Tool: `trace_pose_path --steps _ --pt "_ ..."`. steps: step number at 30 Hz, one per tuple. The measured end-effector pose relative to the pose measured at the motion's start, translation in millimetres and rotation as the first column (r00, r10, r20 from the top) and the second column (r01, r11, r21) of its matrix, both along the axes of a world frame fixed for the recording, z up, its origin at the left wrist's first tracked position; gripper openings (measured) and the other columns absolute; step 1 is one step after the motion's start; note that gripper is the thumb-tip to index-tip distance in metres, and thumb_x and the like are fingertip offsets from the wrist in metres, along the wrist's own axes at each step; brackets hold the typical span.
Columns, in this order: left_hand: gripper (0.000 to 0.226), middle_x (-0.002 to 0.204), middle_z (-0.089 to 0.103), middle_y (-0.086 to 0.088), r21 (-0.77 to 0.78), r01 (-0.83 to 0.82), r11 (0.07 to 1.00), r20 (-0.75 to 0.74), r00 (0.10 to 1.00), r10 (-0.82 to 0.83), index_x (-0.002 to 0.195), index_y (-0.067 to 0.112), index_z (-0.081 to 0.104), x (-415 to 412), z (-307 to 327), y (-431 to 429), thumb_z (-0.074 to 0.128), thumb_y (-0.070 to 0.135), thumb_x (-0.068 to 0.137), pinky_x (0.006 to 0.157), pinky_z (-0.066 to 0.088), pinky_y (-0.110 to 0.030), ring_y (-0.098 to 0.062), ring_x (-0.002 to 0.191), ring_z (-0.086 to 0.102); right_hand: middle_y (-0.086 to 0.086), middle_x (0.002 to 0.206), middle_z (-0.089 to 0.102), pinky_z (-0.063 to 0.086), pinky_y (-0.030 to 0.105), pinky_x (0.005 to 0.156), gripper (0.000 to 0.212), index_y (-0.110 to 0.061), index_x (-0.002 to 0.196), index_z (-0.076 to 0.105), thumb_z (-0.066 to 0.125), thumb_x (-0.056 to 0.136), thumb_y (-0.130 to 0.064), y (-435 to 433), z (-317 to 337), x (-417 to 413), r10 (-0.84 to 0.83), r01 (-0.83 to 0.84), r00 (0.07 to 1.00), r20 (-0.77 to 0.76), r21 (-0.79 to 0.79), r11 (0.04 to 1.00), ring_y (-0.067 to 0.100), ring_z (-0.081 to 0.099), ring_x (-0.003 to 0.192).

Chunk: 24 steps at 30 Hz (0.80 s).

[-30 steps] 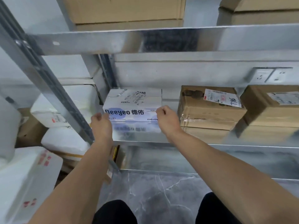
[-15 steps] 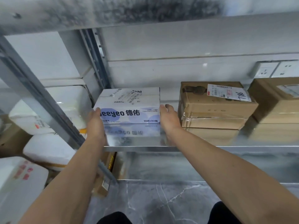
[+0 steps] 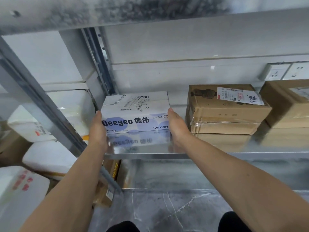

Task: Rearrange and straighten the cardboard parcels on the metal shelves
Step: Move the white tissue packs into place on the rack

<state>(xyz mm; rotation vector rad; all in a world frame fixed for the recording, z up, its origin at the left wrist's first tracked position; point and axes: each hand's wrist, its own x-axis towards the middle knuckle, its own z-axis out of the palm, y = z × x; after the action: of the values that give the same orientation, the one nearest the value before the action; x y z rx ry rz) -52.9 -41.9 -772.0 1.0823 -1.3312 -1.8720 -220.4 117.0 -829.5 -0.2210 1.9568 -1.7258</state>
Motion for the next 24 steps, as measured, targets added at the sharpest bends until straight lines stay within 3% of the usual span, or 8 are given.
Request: trace_pose_path --steps 3,6,11,15,19,21,24 --pt "0.035 0.055 0.069 0.015 0.015 0.021 1.000 -0.003 1.000 -0.021 0.091 0.026 0.061 0.9 4.2 10.0 0.034 0.038 0.110 0.037 0.042 -0.011 0.002 0.045 0.064 0.002 0.133 0.065 0.043 0.052 0.111 0.105 -0.026 0.137 0.056 0.025 0.059 -0.089 -1.0 0.3 -4.6 -0.007 0.006 1.000 0.006 0.016 1.000 0.029 0.060 0.124" --pt "0.036 0.057 0.071 0.014 0.016 -0.017 1.000 -0.002 1.000 0.017 0.091 0.027 0.063 0.8 5.2 7.8 0.035 0.038 0.110 0.037 0.043 -0.011 0.001 0.047 0.065 0.001 0.136 0.063 0.042 0.051 0.113 0.105 -0.027 0.140 0.054 0.022 0.060 -0.088 1.2 3.9 -4.4 -0.003 0.002 1.000 0.011 0.044 0.999 0.029 0.058 0.126" --pt "0.038 0.056 0.069 0.016 -0.008 0.012 1.000 0.012 1.000 -0.012 0.090 0.028 0.061 1.4 8.4 7.5 0.032 0.043 0.110 0.039 0.041 -0.010 0.003 0.046 0.064 -0.014 0.151 0.052 0.031 0.049 0.122 0.096 -0.048 0.146 0.046 0.026 0.063 -0.092 0.3 -0.9 -11.3 0.039 -0.040 0.998 0.044 0.032 0.999 0.020 0.048 0.140" --pt "0.038 0.060 0.071 0.012 -0.012 0.010 1.000 0.019 1.000 -0.010 0.087 0.025 0.061 0.9 16.9 16.2 0.035 0.041 0.110 0.036 0.041 -0.011 0.001 0.045 0.064 -0.012 0.151 0.053 0.032 0.047 0.121 0.103 -0.043 0.148 0.047 0.027 0.059 -0.092 4.4 6.5 -9.7 0.046 -0.047 0.998 0.042 0.020 0.999 0.019 0.049 0.139" --pt "0.038 0.051 0.064 0.014 -0.018 -0.011 1.000 -0.025 1.000 0.010 0.080 0.025 0.054 3.7 20.2 18.3 0.034 0.036 0.110 0.048 0.047 -0.012 0.002 0.043 0.059 -0.011 0.142 0.060 0.037 0.050 0.117 0.093 -0.048 0.138 0.053 0.031 0.062 -0.096 0.7 -20.1 -28.6 0.010 -0.010 0.997 0.070 0.001 1.000 0.023 0.055 0.133" --pt "0.036 0.053 0.066 0.016 -0.022 -0.020 1.000 -0.035 0.999 0.019 0.082 0.025 0.056 5.9 19.4 17.6 0.036 0.038 0.109 0.061 0.047 -0.017 0.004 0.046 0.060 -0.013 0.139 0.063 0.038 0.053 0.116 0.085 -0.054 0.133 0.054 0.033 0.063 -0.098 -2.1 -32.7 -40.4 -0.013 0.014 0.996 0.083 -0.007 1.000 0.024 0.057 0.132" --pt "0.031 0.061 0.070 0.018 -0.025 -0.042 0.999 -0.043 0.998 0.040 0.088 0.026 0.059 8.1 19.6 19.0 0.039 0.040 0.108 0.066 0.045 -0.019 0.004 0.055 0.064 -0.010 0.131 0.068 0.043 0.051 0.113 0.078 -0.049 0.128 0.060 0.039 0.066 -0.090 5.5 -15.2 -32.9 -0.033 0.038 0.996 0.077 -0.058 0.998 0.023 0.061 0.125"
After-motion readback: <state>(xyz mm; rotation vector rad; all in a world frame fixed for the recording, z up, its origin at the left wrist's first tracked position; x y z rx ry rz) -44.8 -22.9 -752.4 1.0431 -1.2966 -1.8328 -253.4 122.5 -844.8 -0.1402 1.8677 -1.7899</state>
